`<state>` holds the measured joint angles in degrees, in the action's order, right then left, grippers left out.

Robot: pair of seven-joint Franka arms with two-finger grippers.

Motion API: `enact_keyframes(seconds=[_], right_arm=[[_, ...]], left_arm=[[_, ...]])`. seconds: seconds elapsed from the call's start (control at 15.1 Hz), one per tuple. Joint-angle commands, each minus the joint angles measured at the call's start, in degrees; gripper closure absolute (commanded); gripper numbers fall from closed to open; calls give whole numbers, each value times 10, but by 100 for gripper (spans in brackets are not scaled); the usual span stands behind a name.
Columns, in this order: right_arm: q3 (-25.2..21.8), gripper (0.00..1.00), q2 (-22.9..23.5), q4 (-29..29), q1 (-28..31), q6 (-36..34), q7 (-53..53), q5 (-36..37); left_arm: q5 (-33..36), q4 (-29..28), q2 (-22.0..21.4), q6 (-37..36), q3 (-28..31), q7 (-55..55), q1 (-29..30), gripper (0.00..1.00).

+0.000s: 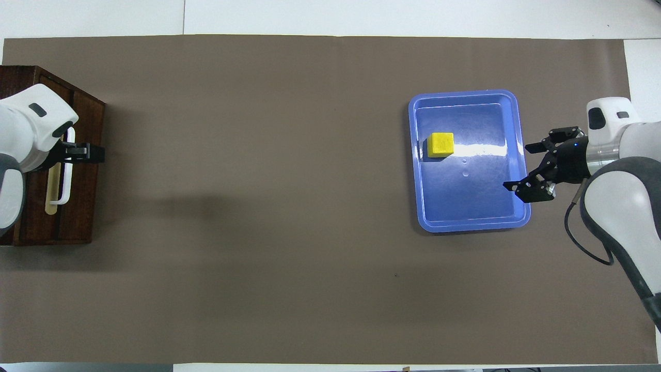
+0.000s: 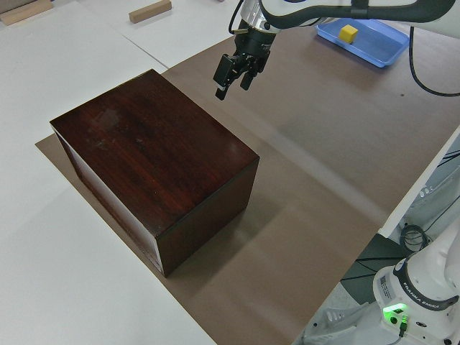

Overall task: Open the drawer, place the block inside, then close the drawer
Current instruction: 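Pull the drawer open with the left gripper while the right gripper grasps the cube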

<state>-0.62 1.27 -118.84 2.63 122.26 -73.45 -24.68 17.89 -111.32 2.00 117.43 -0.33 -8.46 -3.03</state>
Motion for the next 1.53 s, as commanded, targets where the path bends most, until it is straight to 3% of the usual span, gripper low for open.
enact_keyframes(seconds=[0.0,0.13,0.33,0.66,0.86,1.2,1.46], right_arm=[[4,0,42,4,4,46,-147,-74],[5,0,67,12,-1,47,-211,-121],[5,0,156,64,4,18,-373,-232],[6,0,206,109,3,3,-443,-281],[7,0,222,113,-3,3,-480,-314],[8,0,224,106,-5,1,-542,-315],[9,0,222,86,-9,3,-550,-316]], left_arm=[[35,-18,22,46,2,-30,2,0],[60,-48,26,86,2,-32,7,0],[79,-65,27,112,2,-31,26,0],[79,-90,27,148,1,-55,27,0],[79,-91,34,166,-2,-102,15,0],[70,-81,38,159,-2,-163,-63,0],[8,-61,41,131,-2,-191,-114,0]])
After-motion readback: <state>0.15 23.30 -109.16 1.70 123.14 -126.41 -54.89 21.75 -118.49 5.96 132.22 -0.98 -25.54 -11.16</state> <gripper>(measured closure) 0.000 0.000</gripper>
